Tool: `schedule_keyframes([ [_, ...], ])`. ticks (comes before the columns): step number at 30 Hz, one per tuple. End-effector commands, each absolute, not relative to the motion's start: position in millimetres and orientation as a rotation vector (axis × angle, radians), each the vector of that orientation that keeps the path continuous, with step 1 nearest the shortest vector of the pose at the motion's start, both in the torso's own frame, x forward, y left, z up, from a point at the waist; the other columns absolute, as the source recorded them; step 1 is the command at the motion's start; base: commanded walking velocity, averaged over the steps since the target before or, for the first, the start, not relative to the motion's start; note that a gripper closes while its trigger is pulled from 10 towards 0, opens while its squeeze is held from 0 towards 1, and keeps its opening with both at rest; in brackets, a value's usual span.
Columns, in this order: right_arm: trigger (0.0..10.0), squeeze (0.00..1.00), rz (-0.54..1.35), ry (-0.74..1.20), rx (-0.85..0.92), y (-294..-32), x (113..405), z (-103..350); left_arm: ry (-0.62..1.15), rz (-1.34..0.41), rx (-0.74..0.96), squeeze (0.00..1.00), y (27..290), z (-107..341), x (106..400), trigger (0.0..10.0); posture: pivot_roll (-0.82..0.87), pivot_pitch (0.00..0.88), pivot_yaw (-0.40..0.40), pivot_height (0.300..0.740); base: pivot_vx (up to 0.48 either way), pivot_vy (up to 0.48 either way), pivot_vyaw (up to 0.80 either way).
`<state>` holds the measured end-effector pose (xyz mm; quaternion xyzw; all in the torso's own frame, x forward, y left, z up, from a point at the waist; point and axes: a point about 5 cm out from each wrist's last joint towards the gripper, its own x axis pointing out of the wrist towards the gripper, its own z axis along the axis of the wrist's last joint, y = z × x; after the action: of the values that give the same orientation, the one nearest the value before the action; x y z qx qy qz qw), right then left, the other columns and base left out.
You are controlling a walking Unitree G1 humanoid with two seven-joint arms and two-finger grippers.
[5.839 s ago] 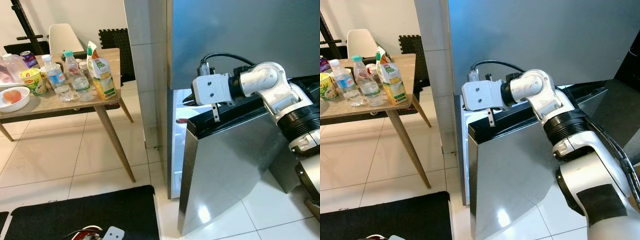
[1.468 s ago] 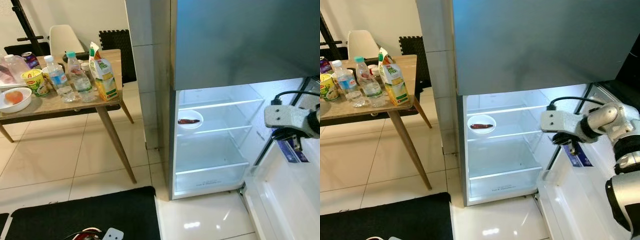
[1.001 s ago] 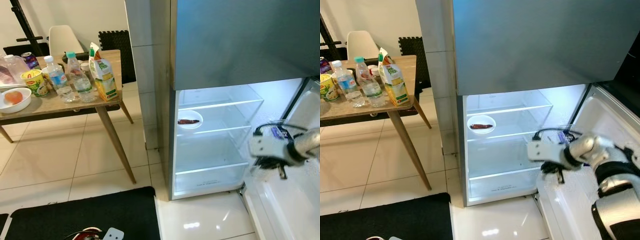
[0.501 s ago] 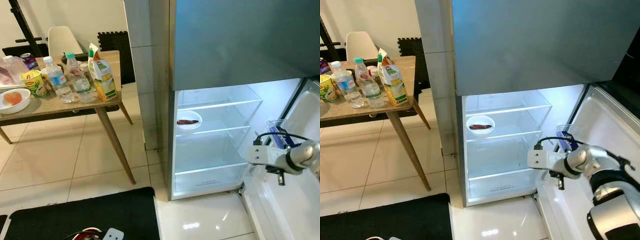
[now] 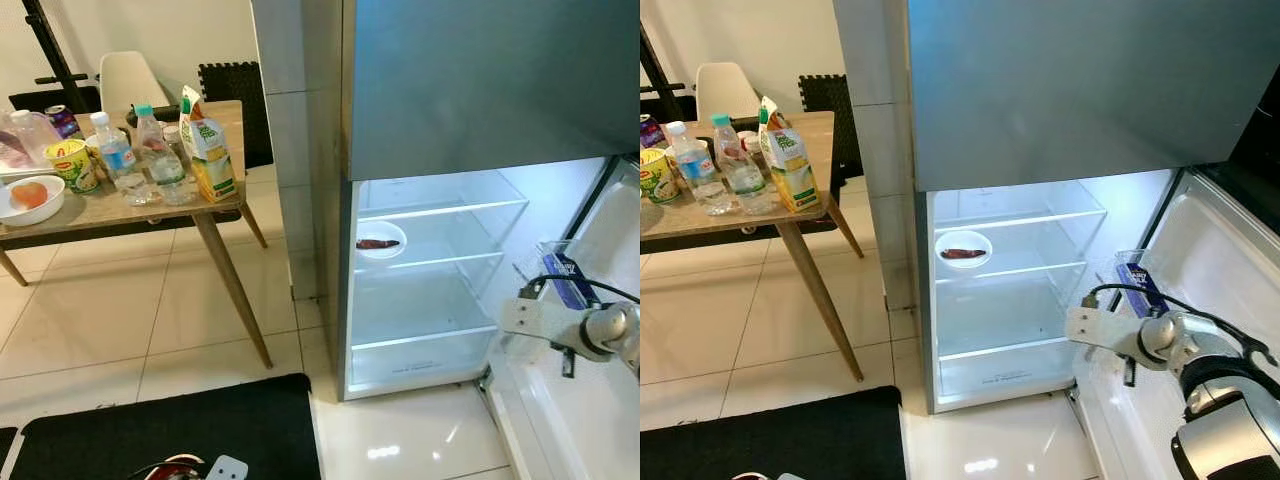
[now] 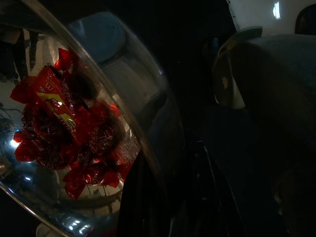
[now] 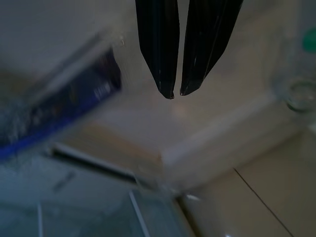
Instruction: Restocking fridge
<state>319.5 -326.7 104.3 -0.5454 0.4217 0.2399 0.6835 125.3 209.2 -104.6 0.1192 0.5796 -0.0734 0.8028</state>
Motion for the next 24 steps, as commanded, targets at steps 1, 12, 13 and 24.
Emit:
schedule_keyframes([
  [1, 10.0, 0.0, 0.5, 0.953, -1.225, -332.3, 318.0, 105.6, 1.249, -0.169, 0.235, 0.0, 203.1, -106.3, 123.0, 10.0, -0.09, 0.0, -0.017, 0.74, 0.0, 0.0, 0.0],
  [12, 10.0, 0.0, 0.323, 0.974, -1.271, -358.5, 312.6, 119.1, 1.247, -0.168, 0.238, 0.0, 203.9, -106.0, 123.4, 10.0, -0.09, 0.0, -0.014, 0.74, 0.0, 0.0, 0.0],
  [13, 10.0, 0.0, 0.304, 0.974, -1.279, -360.9, 312.1, 120.4, 1.247, -0.168, 0.238, 0.0, 204.1, -106.0, 123.4, 10.0, -0.09, 0.0, -0.013, 0.74, 0.0, 0.0, 0.0],
  [24, 10.0, 0.0, 0.17, 1.002, -1.348, -380.6, 304.3, 128.1, 1.248, -0.167, 0.238, 0.0, 204.2, -106.0, 123.4, 10.0, -0.09, 0.0, -0.012, 0.74, 0.0, 0.0, 0.0],
])
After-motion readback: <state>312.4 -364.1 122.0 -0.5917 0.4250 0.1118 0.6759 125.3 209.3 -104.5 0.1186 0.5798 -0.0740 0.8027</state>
